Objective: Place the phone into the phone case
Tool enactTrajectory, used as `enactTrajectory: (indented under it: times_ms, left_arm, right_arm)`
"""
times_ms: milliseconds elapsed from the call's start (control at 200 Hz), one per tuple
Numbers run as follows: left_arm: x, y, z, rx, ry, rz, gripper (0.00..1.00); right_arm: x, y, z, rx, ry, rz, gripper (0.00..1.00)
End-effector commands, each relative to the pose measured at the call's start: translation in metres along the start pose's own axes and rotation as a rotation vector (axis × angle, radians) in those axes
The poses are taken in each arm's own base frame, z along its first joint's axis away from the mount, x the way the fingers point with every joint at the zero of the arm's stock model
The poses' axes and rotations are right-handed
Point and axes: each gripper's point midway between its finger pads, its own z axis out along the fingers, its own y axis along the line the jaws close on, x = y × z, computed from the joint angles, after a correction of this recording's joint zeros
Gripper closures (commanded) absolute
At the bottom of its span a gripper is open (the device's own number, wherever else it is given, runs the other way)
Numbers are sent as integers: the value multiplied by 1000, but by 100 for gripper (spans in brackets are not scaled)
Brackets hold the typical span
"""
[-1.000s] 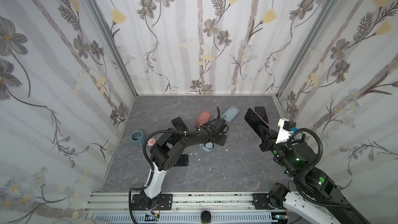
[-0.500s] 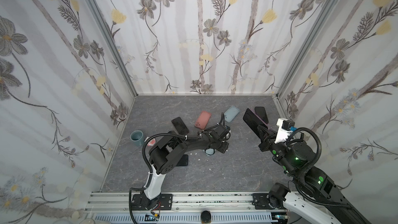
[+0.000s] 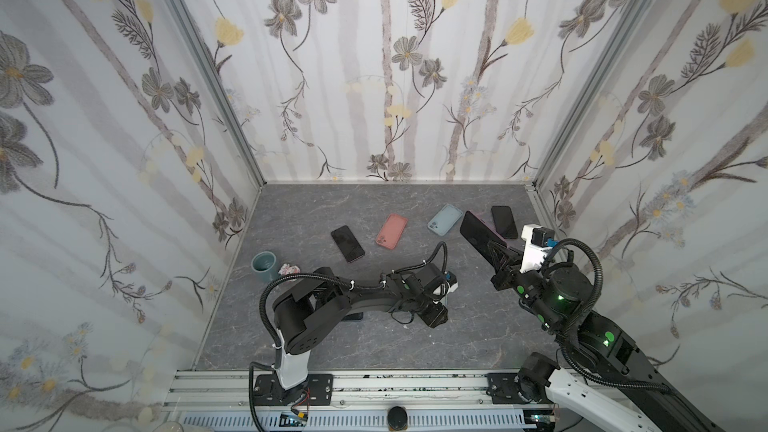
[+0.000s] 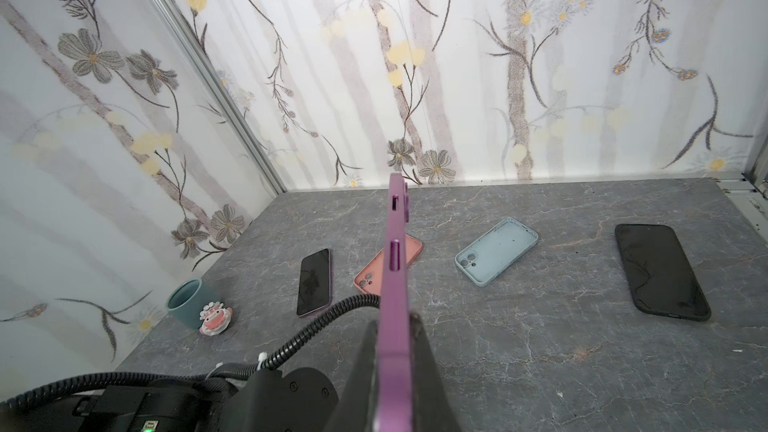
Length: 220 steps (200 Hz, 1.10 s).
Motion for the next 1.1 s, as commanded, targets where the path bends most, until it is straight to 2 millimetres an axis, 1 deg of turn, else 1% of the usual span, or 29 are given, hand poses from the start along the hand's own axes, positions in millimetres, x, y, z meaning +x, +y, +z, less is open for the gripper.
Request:
enactTrajectory:
  times_ms: [0, 125, 190, 235, 305, 405, 475, 575, 639, 734, 754, 774, 789, 829, 894, 969, 1094]
  left_arm:
    - [-12, -9, -9, 30, -45, 32, 50]
    - [-34, -16, -24, 31, -113, 27, 49]
    - [-51, -23, -39, 39, -171, 29, 48]
    - [-61, -29, -50, 47, -211, 31, 47]
    - [-76, -37, -73, 58, -281, 35, 46]
    - [-85, -39, -103, 56, -352, 13, 47]
    - [-89, -35, -125, 37, -387, -10, 46]
    - [-94, -22, -159, -8, -441, -61, 46]
    - [-97, -8, -182, -42, -493, -108, 46]
    - [-98, 18, -216, -115, -590, -187, 50]
    - [-97, 24, -222, -132, -609, -202, 51]
    - [-95, 32, -222, -150, -615, -218, 52]
    - [-95, 33, -233, -158, -644, -223, 53]
    - [-93, 44, -243, -185, -678, -246, 53]
    - [-86, 61, -250, -224, -701, -300, 53]
    - [-78, 76, -250, -240, -707, -366, 53]
    - [-67, 84, -242, -219, -713, -439, 51]
  right_arm:
    - [-22, 11, 1, -44, -70, 43, 99]
    - [-21, 12, 5, -41, -63, 59, 99]
    - [-21, 12, 6, -36, -64, 77, 98]
    - [-22, 11, 6, -29, -63, 90, 98]
    - [-24, 9, 4, -19, -70, 113, 100]
    - [-26, 4, 0, -2, -80, 148, 100]
    - [-28, 0, -4, 16, -88, 169, 100]
    - [-28, -9, -8, 61, -86, 180, 100]
    - [-27, -13, -8, 87, -75, 182, 100]
    - [-21, -11, -4, 90, -40, 180, 100]
    - [-18, -10, -2, 87, -28, 180, 100]
    - [-16, -9, -1, 83, -17, 178, 100]
    - [-13, -8, 1, 77, -7, 177, 100]
    - [-7, -5, 5, 65, 20, 180, 100]
    - [7, 1, 13, 40, 71, 188, 100]
    - [25, 10, 22, 3, 136, 199, 100]
    - [54, 22, 34, -53, 225, 245, 100]
